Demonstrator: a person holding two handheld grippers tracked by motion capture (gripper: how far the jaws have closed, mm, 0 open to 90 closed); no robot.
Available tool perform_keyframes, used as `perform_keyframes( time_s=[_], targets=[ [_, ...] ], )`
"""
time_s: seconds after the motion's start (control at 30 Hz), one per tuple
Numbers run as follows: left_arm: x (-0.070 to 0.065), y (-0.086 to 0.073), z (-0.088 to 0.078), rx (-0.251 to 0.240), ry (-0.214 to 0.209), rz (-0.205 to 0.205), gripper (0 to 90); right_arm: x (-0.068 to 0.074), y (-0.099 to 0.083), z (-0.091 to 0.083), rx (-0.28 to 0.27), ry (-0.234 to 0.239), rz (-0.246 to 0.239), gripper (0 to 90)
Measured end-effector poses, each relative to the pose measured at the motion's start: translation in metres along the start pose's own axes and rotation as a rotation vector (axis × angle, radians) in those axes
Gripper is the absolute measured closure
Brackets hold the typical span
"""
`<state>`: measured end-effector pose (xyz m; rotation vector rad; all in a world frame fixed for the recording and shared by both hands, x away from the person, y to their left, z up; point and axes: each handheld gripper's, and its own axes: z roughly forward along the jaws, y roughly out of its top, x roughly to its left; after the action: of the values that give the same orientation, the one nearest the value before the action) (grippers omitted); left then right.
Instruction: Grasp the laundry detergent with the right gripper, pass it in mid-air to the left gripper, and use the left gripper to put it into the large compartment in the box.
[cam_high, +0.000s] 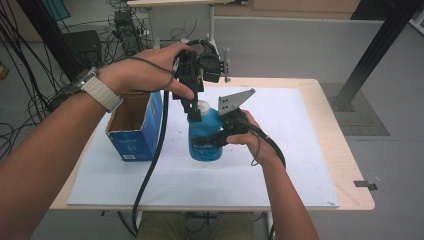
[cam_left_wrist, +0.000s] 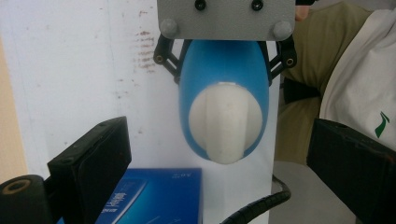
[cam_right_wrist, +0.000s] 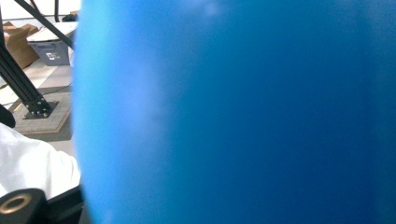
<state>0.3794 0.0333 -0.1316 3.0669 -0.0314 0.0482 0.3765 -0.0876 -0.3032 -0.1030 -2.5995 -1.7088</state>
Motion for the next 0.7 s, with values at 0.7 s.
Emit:
perform_keyframes(
  time_s=[0.7],
  targets=[
    [0.0000, -0.0011, 0.0002, -0.002, 0.001, -0.001, 6.8, -0.0003, -0.0002, -0.0001, 0.001, 0.001, 0.005, 43.8]
  ],
)
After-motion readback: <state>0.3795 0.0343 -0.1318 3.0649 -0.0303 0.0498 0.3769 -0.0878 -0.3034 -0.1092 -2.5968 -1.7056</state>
